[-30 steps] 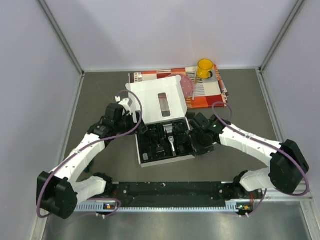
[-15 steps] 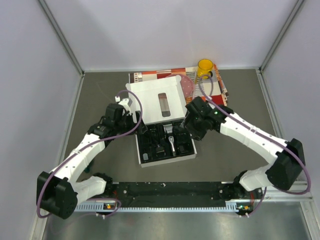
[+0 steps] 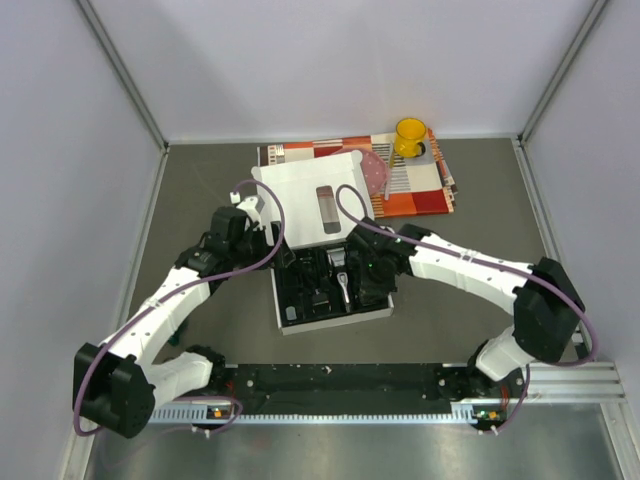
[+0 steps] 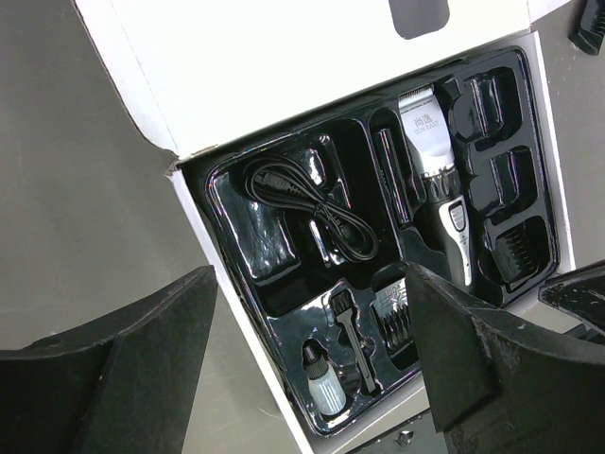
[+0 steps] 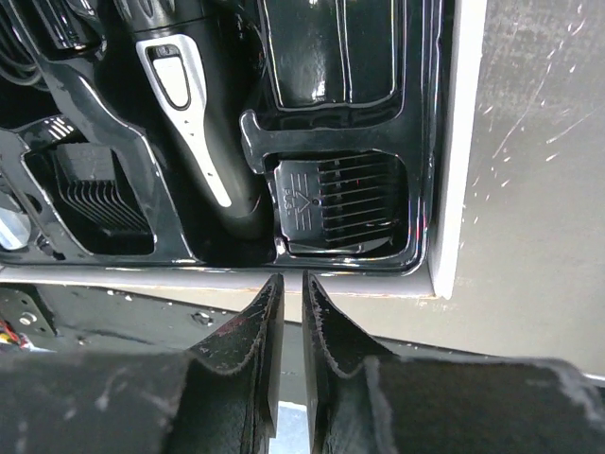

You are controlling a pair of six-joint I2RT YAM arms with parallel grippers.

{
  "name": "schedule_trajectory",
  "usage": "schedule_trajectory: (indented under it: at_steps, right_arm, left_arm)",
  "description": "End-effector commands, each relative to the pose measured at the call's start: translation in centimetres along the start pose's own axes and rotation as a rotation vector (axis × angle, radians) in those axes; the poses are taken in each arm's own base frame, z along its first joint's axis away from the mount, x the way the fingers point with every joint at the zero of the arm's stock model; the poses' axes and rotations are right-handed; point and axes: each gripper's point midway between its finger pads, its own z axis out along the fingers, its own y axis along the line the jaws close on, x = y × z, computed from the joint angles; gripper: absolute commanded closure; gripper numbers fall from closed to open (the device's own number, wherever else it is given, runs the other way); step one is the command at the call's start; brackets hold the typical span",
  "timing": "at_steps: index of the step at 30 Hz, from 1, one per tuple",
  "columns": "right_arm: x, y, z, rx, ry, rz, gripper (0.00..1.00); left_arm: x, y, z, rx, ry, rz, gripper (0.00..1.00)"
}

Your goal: Sort the hair-cutting tools

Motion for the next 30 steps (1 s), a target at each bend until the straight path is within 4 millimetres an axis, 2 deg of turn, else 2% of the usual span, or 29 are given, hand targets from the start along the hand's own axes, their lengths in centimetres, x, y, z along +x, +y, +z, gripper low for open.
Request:
schedule_trajectory:
  at_steps: [1,5,22,25,30]
  right_arm:
    - [-1.0,0.8,0.4,-0.028,-0.050,-0.049,0.88]
    - [-1.6,0.4,0.9,-0.001,-0.081,-0.058,0.87]
    - [-0.4,-1.5,4.3,0.082,-0.042,-0.051,0.87]
    - [-0.8,-1.2,4.0,0.073,-0.057,-0.045,0.87]
    - [-2.0,-0.2,1.8,0.024,-0.112,-0.039,0.86]
  left_arm:
    - [-1.7,-1.0,-0.4,0.037,-0.056,0.016,0.14]
    - [-1.8,-1.0,-0.4,0.041,-0.058,0.019,0.14]
    - [-1.7,-1.1,-0.4,0.044,-0.056,0.019,0.14]
    - [-1.7,-1.1,-0.4,0.044,-0.056,0.019,0.14]
    - [-1.6,-1.0,-0.4,0.042,-0.056,0.018,0.14]
